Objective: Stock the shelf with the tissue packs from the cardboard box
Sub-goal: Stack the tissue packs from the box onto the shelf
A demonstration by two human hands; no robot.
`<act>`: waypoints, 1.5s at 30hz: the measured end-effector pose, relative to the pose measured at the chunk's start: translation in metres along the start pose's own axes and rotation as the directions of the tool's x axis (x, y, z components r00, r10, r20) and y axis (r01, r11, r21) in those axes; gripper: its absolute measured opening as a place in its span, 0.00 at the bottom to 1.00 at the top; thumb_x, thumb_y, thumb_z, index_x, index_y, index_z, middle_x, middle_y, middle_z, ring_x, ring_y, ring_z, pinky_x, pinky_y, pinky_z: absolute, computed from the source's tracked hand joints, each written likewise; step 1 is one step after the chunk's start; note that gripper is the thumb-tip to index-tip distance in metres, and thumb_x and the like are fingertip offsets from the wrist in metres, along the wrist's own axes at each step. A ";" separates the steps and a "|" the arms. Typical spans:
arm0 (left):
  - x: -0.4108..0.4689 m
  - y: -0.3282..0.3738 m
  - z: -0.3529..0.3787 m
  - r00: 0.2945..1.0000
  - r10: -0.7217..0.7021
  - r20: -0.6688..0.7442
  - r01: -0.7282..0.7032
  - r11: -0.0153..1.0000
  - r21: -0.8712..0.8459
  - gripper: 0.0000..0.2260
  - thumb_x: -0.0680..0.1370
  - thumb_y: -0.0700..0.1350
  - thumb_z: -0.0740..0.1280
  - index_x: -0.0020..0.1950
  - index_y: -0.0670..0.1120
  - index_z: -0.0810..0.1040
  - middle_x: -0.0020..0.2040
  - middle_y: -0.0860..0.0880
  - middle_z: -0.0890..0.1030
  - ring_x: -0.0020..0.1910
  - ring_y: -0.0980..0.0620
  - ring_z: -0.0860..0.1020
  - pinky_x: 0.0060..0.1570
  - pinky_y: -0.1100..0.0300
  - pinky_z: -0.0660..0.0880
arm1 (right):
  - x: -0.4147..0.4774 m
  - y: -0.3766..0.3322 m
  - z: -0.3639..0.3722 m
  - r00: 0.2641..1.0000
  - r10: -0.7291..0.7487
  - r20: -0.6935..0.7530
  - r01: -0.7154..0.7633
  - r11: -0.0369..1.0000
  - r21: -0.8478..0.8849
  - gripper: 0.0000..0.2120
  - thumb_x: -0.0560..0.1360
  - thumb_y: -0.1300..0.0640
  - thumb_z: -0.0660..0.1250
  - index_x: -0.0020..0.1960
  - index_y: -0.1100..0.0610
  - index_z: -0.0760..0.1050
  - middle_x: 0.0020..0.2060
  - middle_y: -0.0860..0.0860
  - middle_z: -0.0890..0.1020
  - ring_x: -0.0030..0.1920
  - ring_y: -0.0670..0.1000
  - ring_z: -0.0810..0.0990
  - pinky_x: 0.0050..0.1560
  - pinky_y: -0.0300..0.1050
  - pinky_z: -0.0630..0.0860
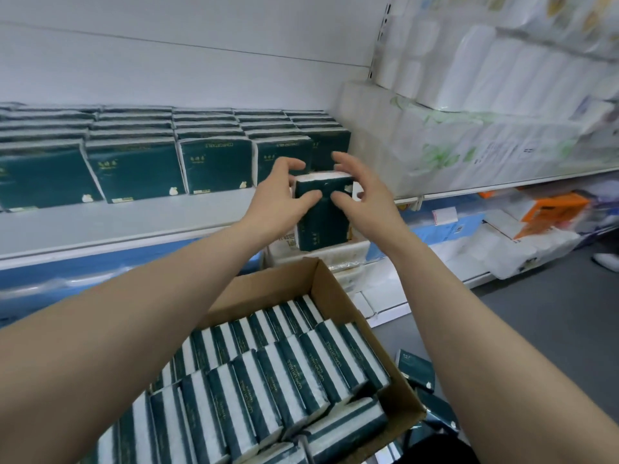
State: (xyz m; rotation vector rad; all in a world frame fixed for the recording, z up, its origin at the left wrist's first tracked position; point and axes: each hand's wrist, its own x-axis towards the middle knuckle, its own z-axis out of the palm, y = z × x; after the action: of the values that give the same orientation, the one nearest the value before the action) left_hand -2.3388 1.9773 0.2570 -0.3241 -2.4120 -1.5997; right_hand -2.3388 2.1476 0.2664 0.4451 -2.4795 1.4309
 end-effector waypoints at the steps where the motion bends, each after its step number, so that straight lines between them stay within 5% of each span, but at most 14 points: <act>1: 0.002 0.002 -0.001 1.000 -0.005 -0.007 0.005 1.000 -0.020 0.21 0.77 0.48 0.70 0.67 0.50 0.66 0.49 0.55 0.75 0.48 0.57 0.78 0.44 0.67 0.76 | 0.004 -0.003 -0.001 0.999 0.005 0.035 -0.005 1.000 0.004 0.23 0.78 0.61 0.65 0.71 0.46 0.70 0.62 0.45 0.75 0.60 0.44 0.75 0.56 0.33 0.76; 6: 0.013 0.006 -0.001 0.998 -0.047 -0.033 0.043 0.995 -0.095 0.24 0.75 0.51 0.71 0.67 0.50 0.66 0.53 0.52 0.78 0.52 0.52 0.79 0.54 0.50 0.79 | 0.020 0.002 -0.009 0.990 0.117 0.081 -0.128 0.979 0.155 0.16 0.78 0.60 0.69 0.66 0.53 0.76 0.58 0.51 0.81 0.56 0.49 0.80 0.55 0.44 0.79; 10: 0.015 -0.001 0.004 0.999 -0.047 -0.008 0.047 0.999 -0.028 0.28 0.74 0.51 0.72 0.70 0.50 0.64 0.56 0.53 0.76 0.53 0.53 0.79 0.56 0.54 0.77 | 0.030 0.013 -0.013 0.964 0.262 -0.035 -0.219 0.866 0.451 0.09 0.80 0.63 0.65 0.60 0.57 0.74 0.50 0.53 0.82 0.48 0.49 0.81 0.48 0.43 0.79; 13: 0.018 -0.005 0.007 0.996 -0.054 -0.065 0.053 0.998 -0.014 0.27 0.75 0.46 0.72 0.71 0.48 0.63 0.58 0.53 0.74 0.48 0.57 0.79 0.47 0.62 0.75 | 0.039 0.020 -0.014 0.930 0.340 -0.141 -0.191 0.773 0.605 0.09 0.80 0.64 0.64 0.60 0.58 0.71 0.51 0.54 0.80 0.48 0.50 0.81 0.46 0.41 0.80; 18: 0.037 0.003 0.017 0.996 -0.008 -0.087 0.007 1.000 -0.012 0.21 0.77 0.40 0.68 0.69 0.48 0.67 0.60 0.52 0.75 0.48 0.58 0.80 0.47 0.66 0.76 | 0.052 0.035 -0.006 0.906 0.349 -0.239 -0.182 0.832 0.524 0.12 0.80 0.66 0.62 0.59 0.53 0.67 0.56 0.55 0.78 0.54 0.53 0.81 0.50 0.43 0.81; 21: 0.047 0.004 0.029 0.996 0.053 -0.069 -0.049 0.997 0.054 0.20 0.77 0.39 0.68 0.69 0.47 0.71 0.58 0.52 0.77 0.52 0.57 0.78 0.57 0.61 0.77 | 0.059 0.045 -0.001 0.900 0.345 -0.265 -0.195 0.864 0.464 0.12 0.79 0.66 0.63 0.59 0.54 0.67 0.59 0.57 0.76 0.56 0.54 0.80 0.50 0.44 0.82; 25: 0.053 -0.010 0.035 0.978 0.084 -0.193 -0.050 0.983 0.176 0.14 0.77 0.41 0.67 0.62 0.49 0.74 0.55 0.51 0.76 0.51 0.54 0.76 0.58 0.55 0.76 | 0.066 0.056 -0.002 0.867 0.415 -0.276 -0.221 0.817 0.532 0.12 0.81 0.66 0.61 0.61 0.54 0.65 0.55 0.52 0.74 0.56 0.52 0.79 0.54 0.45 0.81; 29: 0.056 -0.029 0.038 0.988 0.070 -0.138 -0.038 0.974 0.222 0.15 0.78 0.42 0.66 0.65 0.50 0.73 0.58 0.51 0.76 0.55 0.53 0.75 0.60 0.54 0.74 | 0.076 0.068 0.000 0.836 0.473 -0.280 -0.254 0.784 0.566 0.12 0.81 0.66 0.59 0.62 0.55 0.63 0.51 0.48 0.72 0.51 0.48 0.78 0.48 0.39 0.81; 33: 0.060 -0.037 0.042 0.997 0.073 -0.023 -0.063 0.959 0.277 0.20 0.80 0.42 0.64 0.72 0.48 0.70 0.68 0.49 0.74 0.65 0.50 0.73 0.67 0.54 0.70 | 0.085 0.081 0.009 0.823 0.445 -0.353 -0.291 0.864 0.411 0.11 0.81 0.61 0.60 0.62 0.54 0.64 0.59 0.53 0.76 0.54 0.49 0.78 0.55 0.44 0.79; 40: 0.069 -0.048 0.045 0.997 0.064 0.052 -0.080 0.897 0.435 0.22 0.81 0.44 0.63 0.75 0.44 0.66 0.74 0.47 0.66 0.67 0.47 0.71 0.69 0.52 0.68 | 0.100 0.094 0.016 0.866 0.245 -0.437 -0.341 0.927 -0.156 0.14 0.80 0.59 0.62 0.65 0.56 0.74 0.60 0.54 0.77 0.60 0.54 0.76 0.65 0.54 0.73; 45: 0.071 -0.052 0.047 0.997 0.061 0.041 -0.074 0.879 0.470 0.22 0.81 0.45 0.63 0.74 0.42 0.67 0.71 0.47 0.67 0.64 0.47 0.72 0.65 0.56 0.69 | 0.103 0.094 0.024 0.918 0.177 -0.355 -0.256 0.948 -0.187 0.17 0.80 0.62 0.60 0.67 0.51 0.71 0.60 0.51 0.80 0.57 0.53 0.79 0.60 0.53 0.76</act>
State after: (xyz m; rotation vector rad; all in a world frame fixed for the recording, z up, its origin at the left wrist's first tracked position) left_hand -2.4251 2.0054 0.2159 -0.3306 -2.6707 -0.9314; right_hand -2.4711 2.1571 0.2165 -0.1195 -2.4246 1.1522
